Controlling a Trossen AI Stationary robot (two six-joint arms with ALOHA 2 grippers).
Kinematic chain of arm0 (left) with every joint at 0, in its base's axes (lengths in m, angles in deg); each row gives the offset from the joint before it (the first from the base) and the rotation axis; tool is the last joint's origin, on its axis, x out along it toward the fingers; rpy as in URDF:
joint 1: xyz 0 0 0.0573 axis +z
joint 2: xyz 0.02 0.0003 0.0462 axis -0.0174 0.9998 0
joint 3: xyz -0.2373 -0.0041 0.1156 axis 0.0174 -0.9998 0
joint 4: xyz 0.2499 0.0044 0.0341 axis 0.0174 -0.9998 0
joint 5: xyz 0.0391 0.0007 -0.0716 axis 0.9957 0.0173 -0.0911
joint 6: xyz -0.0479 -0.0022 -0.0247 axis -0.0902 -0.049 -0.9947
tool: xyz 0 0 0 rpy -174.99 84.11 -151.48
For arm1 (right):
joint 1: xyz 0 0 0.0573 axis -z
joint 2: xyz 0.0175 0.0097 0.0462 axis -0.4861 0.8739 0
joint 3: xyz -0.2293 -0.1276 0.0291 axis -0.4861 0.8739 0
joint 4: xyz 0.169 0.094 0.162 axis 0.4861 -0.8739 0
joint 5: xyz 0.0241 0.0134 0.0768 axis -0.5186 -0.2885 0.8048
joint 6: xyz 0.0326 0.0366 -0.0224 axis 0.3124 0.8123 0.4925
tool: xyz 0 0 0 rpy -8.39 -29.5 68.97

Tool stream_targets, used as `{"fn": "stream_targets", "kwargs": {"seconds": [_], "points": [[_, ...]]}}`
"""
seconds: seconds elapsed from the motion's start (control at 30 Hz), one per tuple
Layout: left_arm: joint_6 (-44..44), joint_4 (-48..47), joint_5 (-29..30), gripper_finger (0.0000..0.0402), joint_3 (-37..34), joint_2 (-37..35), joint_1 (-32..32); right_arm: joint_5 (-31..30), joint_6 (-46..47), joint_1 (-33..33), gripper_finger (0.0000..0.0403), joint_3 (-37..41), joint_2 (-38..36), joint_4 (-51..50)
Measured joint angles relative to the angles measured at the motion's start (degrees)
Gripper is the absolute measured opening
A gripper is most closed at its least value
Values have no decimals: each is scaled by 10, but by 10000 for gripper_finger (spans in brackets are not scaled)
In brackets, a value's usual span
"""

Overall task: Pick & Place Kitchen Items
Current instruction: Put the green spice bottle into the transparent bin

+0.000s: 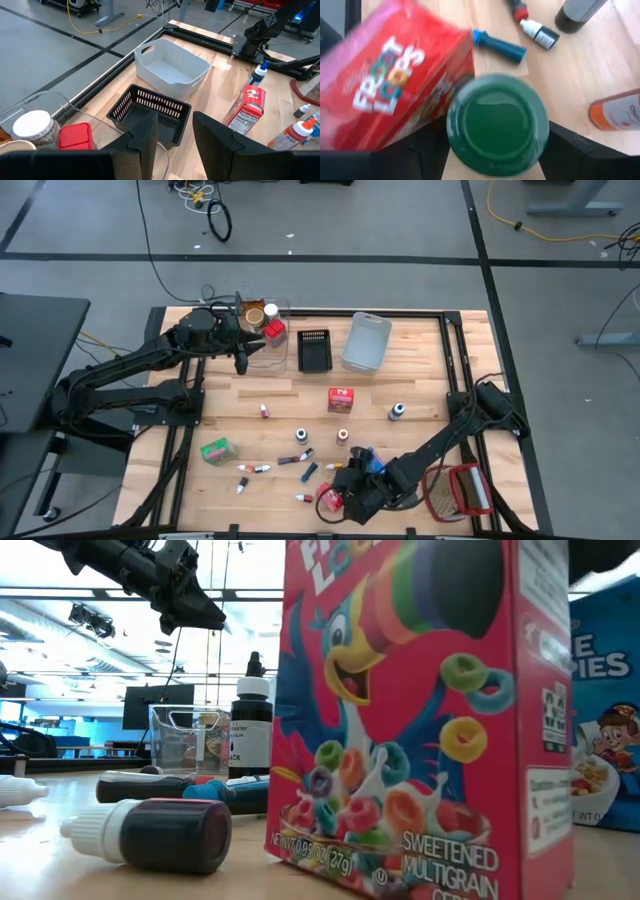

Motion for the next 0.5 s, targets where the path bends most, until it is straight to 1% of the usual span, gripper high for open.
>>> {"fn": "stream_targets", "kwargs": {"seconds": [0.13,0.3,0.4,0.5], "points": [[0,0,0,132,0,0,0,-20,-13,0,263,1,1,25],[1,0,0,132,0,0,0,-19,-76,2,263,2,2,42],[1,0,0,132,0,0,0,-11,-64,7,263,2,2,32],[2,0,0,132,0,0,0,-3,-47,8,253,2,2,26]]}}
